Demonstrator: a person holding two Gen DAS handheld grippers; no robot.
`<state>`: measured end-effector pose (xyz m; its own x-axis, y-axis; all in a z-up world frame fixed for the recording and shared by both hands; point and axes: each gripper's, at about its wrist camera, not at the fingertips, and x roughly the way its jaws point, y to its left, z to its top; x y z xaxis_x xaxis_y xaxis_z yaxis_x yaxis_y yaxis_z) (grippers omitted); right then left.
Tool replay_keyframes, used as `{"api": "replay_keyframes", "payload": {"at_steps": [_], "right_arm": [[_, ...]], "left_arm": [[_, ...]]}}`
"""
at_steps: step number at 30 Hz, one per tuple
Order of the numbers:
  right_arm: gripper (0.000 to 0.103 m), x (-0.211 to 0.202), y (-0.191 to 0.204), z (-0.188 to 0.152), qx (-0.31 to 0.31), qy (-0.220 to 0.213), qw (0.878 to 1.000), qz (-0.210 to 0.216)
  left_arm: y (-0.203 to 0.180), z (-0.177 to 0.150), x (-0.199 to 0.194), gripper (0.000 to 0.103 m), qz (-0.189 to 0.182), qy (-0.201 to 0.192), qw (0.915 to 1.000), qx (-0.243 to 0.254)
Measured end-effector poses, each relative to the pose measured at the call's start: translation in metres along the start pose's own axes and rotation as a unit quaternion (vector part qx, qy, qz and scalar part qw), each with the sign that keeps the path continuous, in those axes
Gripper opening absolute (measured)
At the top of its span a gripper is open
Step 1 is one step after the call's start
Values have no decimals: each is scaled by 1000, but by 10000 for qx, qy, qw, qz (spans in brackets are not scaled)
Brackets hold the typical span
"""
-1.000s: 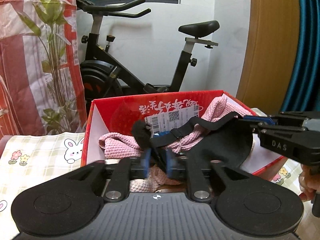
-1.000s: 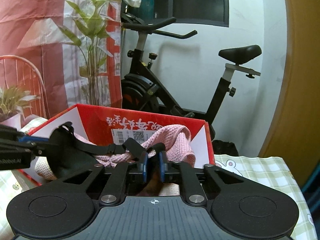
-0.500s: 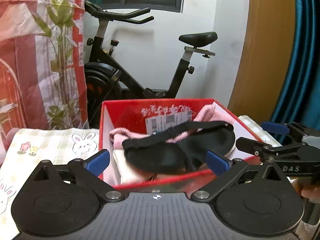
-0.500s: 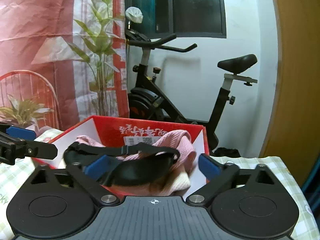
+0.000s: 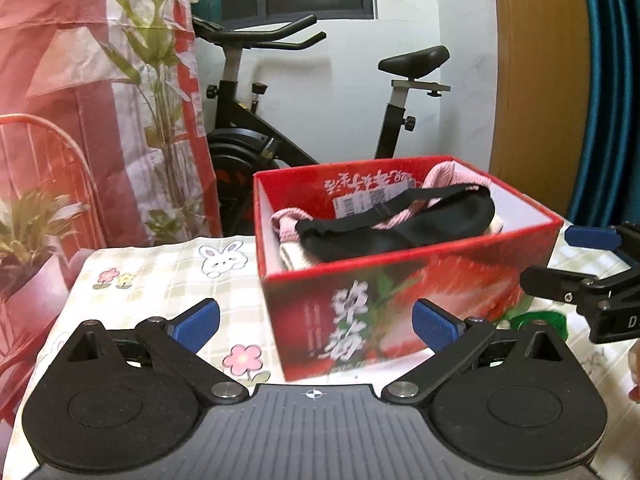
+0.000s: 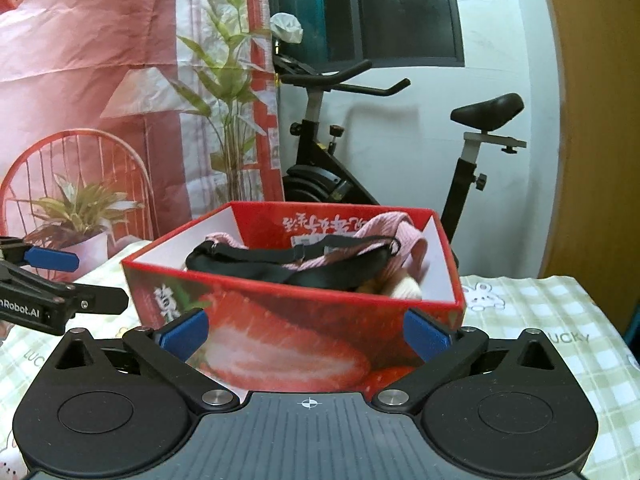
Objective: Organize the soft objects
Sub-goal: 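Move the open left gripper beside the box toward the white packet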
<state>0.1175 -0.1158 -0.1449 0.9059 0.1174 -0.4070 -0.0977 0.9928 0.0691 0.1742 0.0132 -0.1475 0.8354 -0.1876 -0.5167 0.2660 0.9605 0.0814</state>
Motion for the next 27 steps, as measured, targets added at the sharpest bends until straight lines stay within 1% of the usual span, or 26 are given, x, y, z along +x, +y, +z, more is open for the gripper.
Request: {"api": "replay_keyframes", "payload": {"at_steps": [4, 7, 10, 15, 19, 22, 25, 27], "right_arm": [[103, -7, 8, -8, -38, -172, 9998, 111], [103, -11, 12, -16, -131, -306, 9989, 315], [103, -9, 19, -24, -284, -146, 9988, 381], [103, -5, 25, -37, -149, 20, 9989, 453], [103, 0, 29, -47, -56, 113, 9989, 445], [103, 6, 32, -52, 31, 217, 9986, 490], [103, 13, 38, -57, -72, 337, 9979, 547], [103, 17, 44, -60, -268, 402, 9973, 551]], "left_arm": [[-1, -14, -14, 103, 136, -289, 9994, 133], [1, -22, -17, 103, -62, -211, 9997, 56], [4, -27, -16, 103, -130, -114, 9998, -111], [8, -36, -9, 103, 35, 152, 9993, -343], [8, -45, -6, 103, 87, 242, 9986, -456], [7, -52, -5, 103, 124, 298, 9985, -438], [7, -58, -3, 103, 186, 325, 9980, -510], [8, -62, -3, 103, 257, 324, 9974, -585]]}}
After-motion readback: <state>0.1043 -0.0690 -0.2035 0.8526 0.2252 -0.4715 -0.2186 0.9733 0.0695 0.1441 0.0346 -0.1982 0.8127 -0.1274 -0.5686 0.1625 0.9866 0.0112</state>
